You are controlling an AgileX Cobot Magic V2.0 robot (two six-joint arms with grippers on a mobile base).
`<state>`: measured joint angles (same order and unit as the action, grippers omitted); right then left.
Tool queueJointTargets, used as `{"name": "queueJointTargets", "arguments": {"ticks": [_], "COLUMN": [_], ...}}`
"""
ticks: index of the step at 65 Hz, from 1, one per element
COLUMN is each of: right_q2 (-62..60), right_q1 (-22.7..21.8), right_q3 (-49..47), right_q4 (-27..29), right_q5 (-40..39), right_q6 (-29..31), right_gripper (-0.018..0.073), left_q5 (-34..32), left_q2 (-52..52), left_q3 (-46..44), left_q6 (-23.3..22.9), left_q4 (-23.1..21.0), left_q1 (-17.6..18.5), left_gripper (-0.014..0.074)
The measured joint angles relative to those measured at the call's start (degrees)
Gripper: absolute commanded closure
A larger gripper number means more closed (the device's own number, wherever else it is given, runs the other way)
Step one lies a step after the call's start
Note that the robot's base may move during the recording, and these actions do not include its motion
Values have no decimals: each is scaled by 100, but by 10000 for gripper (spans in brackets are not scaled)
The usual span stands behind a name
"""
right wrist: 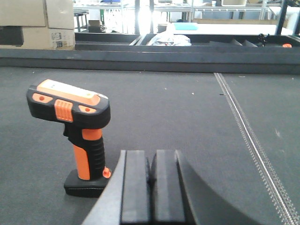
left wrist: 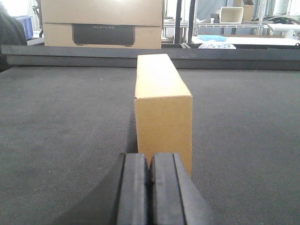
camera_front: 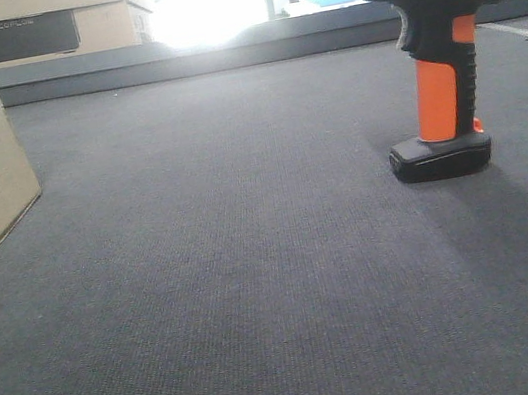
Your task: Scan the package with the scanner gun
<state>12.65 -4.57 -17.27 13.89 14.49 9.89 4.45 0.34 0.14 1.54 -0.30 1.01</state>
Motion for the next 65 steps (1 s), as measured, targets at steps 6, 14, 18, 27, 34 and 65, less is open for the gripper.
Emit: {"name": "queueJointTargets", "arguments": {"ticks": [6, 14, 18, 27, 34, 65], "right_q2": [-90, -440, -672, -1103, -1201, -1240], "right_q1": [0, 0, 0, 0, 0, -132], "right_q3": [171, 588, 840, 1396, 1668, 1727], "right_q4": [-113, -199, -221, -261, -303, -532], "right_q5": [-72, -238, -377, -656, -686, -824], "right_q6": [-135, -340, -463, -552, -596, -802], "right_gripper": [711, 711, 711, 711, 711, 711], "left_q5": [0, 0, 0, 0, 0, 0], "left_q2": [0, 0, 0, 0, 0, 0], "left_q3": [0, 0, 0, 0, 0, 0], "left_q6": [0, 0, 0, 0, 0, 0], "left_q4": [0, 0, 0, 0, 0, 0], "left_q1": [0, 0, 0, 0, 0, 0], "left_gripper": [707, 707, 707, 707, 707, 707]}}
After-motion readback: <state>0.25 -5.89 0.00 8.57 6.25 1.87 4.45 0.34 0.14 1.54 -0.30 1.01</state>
